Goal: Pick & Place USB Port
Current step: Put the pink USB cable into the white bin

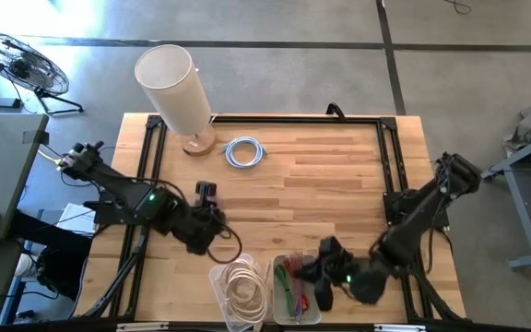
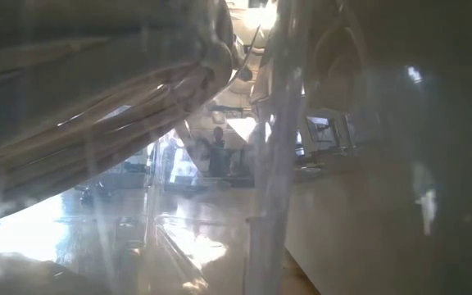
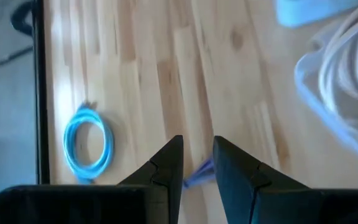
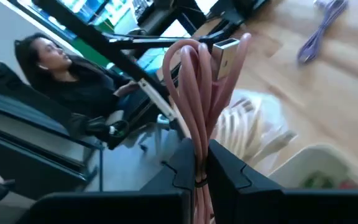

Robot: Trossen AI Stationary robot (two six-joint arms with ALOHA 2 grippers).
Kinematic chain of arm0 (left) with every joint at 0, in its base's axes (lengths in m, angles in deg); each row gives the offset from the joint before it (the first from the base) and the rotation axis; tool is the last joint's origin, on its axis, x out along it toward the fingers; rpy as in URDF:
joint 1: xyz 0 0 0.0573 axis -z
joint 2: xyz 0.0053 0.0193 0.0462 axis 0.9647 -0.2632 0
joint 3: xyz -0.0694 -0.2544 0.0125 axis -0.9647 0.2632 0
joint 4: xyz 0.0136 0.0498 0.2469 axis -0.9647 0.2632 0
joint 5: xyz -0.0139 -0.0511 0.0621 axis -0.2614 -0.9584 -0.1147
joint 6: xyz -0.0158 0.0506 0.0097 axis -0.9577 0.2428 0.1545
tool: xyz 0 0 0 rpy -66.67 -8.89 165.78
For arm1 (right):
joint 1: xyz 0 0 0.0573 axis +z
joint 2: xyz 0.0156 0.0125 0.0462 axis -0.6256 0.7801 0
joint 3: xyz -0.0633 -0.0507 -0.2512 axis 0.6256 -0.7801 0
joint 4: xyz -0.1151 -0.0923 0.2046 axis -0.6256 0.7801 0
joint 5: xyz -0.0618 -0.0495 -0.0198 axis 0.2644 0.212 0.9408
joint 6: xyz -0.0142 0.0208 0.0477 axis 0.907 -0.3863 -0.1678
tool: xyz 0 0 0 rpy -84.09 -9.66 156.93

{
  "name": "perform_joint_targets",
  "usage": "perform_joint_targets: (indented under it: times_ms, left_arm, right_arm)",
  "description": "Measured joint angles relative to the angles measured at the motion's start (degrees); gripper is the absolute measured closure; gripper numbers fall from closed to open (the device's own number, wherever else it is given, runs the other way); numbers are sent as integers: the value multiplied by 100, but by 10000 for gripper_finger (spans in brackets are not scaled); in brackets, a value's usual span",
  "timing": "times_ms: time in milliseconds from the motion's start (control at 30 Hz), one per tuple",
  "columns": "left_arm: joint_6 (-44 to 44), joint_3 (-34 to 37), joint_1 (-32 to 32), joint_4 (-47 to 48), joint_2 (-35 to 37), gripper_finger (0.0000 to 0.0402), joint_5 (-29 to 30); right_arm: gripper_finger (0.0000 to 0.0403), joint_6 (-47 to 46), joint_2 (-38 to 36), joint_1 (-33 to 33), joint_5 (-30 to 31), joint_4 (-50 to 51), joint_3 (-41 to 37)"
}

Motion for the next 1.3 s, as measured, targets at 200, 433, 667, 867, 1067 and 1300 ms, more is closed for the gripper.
perform_joint_targets:
  times_ms: [200, 433, 667, 867, 1067, 1300]
  left_arm:
    - [0, 0, 377, -304, 0, 318, 200]
    - [102, 0, 426, -287, 0, 318, -5]
    - [155, 2, 431, -291, 0, 318, -355]
    - [615, 2, 431, -273, 0, 318, -545]
    - [760, 2, 431, -240, -2, 318, -683]
    - [778, 2, 429, 177, -4, 318, -548]
  right_arm:
    - [390, -496, 577, 309, 310, -705, 0]
    - [390, -1084, 838, 72, 35, -843, 0]
    - [390, -1598, 849, 2, -87, -804, 4]
    - [390, -2442, 849, -10, -156, 204, 4]
    - [390, -2791, 849, -244, -463, 646, 4]
    - [390, -3418, 1286, -490, -1449, 1086, 9]
